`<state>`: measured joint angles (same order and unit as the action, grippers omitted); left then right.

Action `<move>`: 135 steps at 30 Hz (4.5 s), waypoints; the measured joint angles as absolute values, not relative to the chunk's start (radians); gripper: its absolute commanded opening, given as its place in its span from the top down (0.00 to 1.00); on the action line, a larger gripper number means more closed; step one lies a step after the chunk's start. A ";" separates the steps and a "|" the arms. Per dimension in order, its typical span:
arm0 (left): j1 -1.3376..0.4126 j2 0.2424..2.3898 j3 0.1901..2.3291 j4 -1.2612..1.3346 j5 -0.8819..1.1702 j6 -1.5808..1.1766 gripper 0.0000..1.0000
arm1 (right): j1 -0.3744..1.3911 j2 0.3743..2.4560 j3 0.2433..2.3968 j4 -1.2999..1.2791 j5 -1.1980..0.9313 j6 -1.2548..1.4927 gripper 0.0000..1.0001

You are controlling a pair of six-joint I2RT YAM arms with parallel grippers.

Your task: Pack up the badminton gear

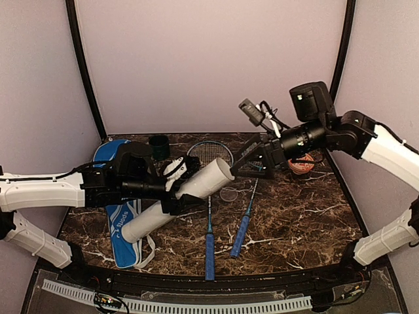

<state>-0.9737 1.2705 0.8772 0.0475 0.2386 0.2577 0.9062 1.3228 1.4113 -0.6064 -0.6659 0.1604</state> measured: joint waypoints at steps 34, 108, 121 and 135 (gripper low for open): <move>-0.974 1.117 0.807 -0.037 0.134 0.183 0.60 | 0.764 1.912 1.386 -0.476 -0.169 -0.019 0.50; -0.974 1.150 0.786 0.012 0.182 0.251 0.60 | 0.934 1.307 1.409 -0.515 -0.479 0.141 1.00; -0.974 1.156 0.786 0.049 0.229 0.250 0.61 | 0.976 1.330 1.365 -0.478 -0.514 0.175 1.00; -0.973 1.155 0.785 0.067 0.246 0.249 0.61 | 0.989 1.375 1.351 -0.439 -0.546 0.190 1.00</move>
